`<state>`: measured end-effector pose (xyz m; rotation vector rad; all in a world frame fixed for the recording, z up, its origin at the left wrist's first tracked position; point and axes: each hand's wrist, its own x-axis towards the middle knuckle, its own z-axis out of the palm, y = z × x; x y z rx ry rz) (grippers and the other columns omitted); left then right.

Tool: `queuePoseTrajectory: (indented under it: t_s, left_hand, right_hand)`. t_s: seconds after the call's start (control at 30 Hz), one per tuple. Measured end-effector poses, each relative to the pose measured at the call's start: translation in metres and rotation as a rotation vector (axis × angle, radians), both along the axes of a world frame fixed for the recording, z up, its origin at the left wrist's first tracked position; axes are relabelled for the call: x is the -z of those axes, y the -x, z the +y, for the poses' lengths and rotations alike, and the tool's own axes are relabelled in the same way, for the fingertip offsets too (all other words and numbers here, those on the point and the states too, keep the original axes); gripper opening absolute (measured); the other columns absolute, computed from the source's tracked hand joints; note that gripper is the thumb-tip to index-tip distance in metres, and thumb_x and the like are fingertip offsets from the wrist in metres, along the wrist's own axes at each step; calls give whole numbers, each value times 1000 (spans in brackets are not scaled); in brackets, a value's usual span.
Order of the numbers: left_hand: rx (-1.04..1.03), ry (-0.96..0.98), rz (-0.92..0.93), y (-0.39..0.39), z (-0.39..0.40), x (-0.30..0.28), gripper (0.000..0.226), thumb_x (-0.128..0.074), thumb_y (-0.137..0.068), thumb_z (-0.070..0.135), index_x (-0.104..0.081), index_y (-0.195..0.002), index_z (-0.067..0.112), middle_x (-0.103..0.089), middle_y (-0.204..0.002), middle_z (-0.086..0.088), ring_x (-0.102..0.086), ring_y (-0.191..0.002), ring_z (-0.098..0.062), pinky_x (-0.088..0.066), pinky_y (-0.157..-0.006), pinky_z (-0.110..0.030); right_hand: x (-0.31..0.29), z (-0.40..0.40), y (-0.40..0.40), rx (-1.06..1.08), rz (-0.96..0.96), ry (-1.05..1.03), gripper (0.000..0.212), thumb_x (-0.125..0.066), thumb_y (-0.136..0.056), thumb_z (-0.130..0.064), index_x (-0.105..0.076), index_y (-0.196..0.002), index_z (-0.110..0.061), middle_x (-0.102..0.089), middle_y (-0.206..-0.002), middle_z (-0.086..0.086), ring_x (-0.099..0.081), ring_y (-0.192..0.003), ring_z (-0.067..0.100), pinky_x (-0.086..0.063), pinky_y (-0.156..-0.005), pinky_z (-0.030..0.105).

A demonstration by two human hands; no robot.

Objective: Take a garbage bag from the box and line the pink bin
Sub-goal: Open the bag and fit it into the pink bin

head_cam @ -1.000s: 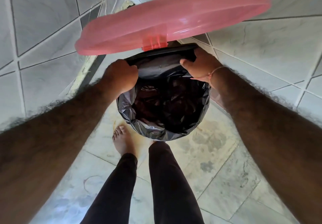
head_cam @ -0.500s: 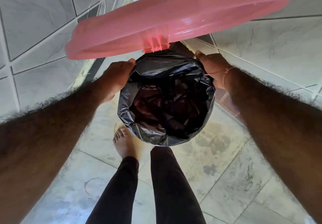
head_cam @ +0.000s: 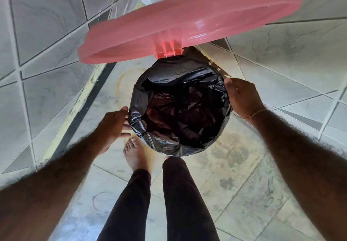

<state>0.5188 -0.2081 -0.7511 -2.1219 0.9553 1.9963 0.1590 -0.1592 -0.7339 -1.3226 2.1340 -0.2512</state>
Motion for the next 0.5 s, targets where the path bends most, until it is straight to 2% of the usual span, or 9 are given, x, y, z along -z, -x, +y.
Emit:
queuePoseTrajectory:
  t_s: [0.07, 0.13, 0.23, 0.3, 0.37, 0.43, 0.5]
  left_hand:
    - [-19, 12, 23, 1, 7, -2, 40, -35, -100, 40, -68, -89, 20, -73, -89, -2, -69, -85, -18, -55, -75, -38]
    - [-38, 14, 36, 2, 10, -2, 40, -33, -100, 39, -67, -90, 21, -73, -92, -2, -68, -87, -16, -53, -76, -37]
    - [-44, 7, 25, 4, 11, 0, 38, -32, -100, 37, -67, -91, 23, -72, -95, -2, -67, -90, -15, -51, -81, -40]
    - [-66, -6, 19, 6, 14, 1, 36, -33, -100, 35, -67, -92, 24, -72, -98, -3, -66, -92, -14, -50, -82, -40]
    - [-117, -31, 16, 8, 17, 1, 36, -34, -99, 34, -67, -91, 24, -72, -100, -4, -66, -96, -17, -50, -83, -40]
    - [-192, -65, -3, 8, 22, 0, 34, -35, -98, 33, -67, -93, 21, -71, -105, -9, -65, -101, -23, -51, -89, -44]
    - [-270, -101, -35, 9, 27, 0, 34, -37, -97, 33, -66, -96, 16, -70, -109, -14, -65, -103, -27, -52, -92, -47]
  right_hand:
    - [0, 10, 7, -209, 164, -6, 40, -29, -101, -34, -52, -74, -15, -50, -60, 7, -53, -61, 36, -37, -66, 38]
    - [-2, 20, 18, -364, 239, -57, 39, -23, -98, -37, -52, -77, -21, -48, -60, 1, -60, -63, 36, -38, -76, 42]
    - [-2, 34, 28, -454, 205, -157, 30, -24, -93, -43, -46, -85, -25, -62, -77, 6, -63, -77, 35, -37, -88, 44]
    - [2, 46, 28, -425, 171, -146, 35, -29, -92, -44, -51, -102, -19, -69, -91, 11, -65, -85, 36, -40, -82, 42]
    - [6, 55, 17, -220, 25, -152, 43, -32, -96, -46, -54, -114, -14, -72, -98, 14, -67, -91, 35, -45, -77, 37]
    - [9, 61, -3, 110, -232, -198, 52, -29, -99, -50, -60, -117, -12, -71, -109, 15, -64, -105, 34, -49, -93, 44]
    - [11, 68, -24, 500, -531, -215, 60, -20, -98, -59, -64, -120, -24, -68, -119, 3, -60, -114, 22, -40, -108, 48]
